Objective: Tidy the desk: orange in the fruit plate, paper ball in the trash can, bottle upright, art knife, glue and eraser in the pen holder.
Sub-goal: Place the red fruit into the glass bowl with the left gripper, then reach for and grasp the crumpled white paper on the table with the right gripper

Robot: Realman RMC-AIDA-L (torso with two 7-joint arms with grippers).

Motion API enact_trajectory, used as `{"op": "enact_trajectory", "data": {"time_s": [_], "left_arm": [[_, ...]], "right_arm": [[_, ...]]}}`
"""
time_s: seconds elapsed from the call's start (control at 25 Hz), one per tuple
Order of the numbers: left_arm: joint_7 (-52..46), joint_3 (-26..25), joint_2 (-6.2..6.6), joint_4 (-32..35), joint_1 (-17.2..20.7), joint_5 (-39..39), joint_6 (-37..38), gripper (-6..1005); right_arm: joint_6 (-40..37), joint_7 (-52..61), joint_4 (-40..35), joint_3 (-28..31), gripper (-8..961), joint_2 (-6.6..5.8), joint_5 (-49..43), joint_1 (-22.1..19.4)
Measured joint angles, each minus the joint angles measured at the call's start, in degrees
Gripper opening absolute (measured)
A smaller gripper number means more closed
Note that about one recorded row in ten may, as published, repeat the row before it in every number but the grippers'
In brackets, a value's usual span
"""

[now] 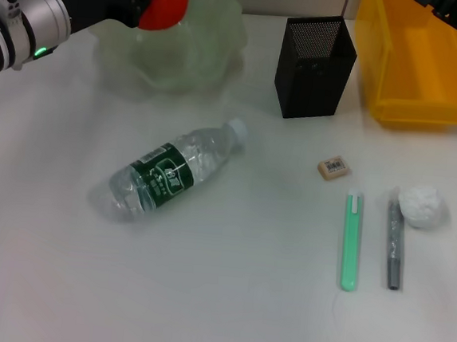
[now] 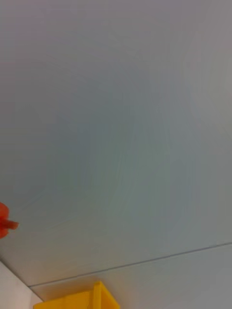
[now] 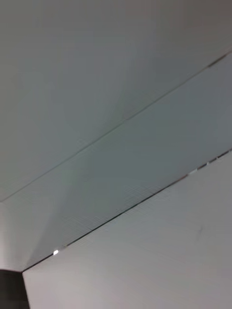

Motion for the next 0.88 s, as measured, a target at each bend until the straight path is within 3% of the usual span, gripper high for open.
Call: {"op": "enact_trajectory", "data": {"time_s": [0.28, 0.44, 0.56, 0.6, 0.64, 0.68, 0.72, 0.88], "left_arm": [[0.8, 0.1, -0.01, -0.3, -0.3, 0.0, -0.2, 306], [0.7, 0.8, -0.01, -0.3, -0.2, 0.0, -0.2, 435], [0.7, 0.9, -0.08, -0.3, -0.1, -0.1, -0.1, 578], [0.8, 0.9, -0.12, -0.3, -0.1, -0.4, 0.0, 625], [0.8, 0.9, -0.17, -0.3, 0.1, -0.8, 0.1, 626], [0.8, 0.9, -0.18, -0.3, 0.2, -1.2, 0.2, 628], [0.8, 0.9, -0.19, -0.3, 0.3, -1.7, 0.3, 629], [0.8, 0.9, -0.19, -0.6, 0.7, -2.8, 0.7, 632]], "right_arm": [[-0.5, 2.0, -0.5, -0.4, 822, -0.37, -0.2, 0.2], [-0.5, 6.8, -5.9, -1.5, 821, -1.33, -2.2, 0.8], [-0.5, 17.3, -17.8, -3.1, 821, -1.45, -8.5, 1.2], [-0.5, 17.3, -17.8, -3.1, 821, -1.45, -8.5, 1.2], [-0.6, 20.1, -22.1, -3.5, 821, -1.24, -10.4, 1.3], [-1.0, 26.2, -31.1, -4.8, 821, -0.78, -14.9, 1.2], [-1.0, 26.2, -31.1, -4.8, 821, -0.78, -14.9, 1.2], [-2.7, 39.1, -50.0, -8.2, 820, 0.07, -27.0, 1.5]]}}
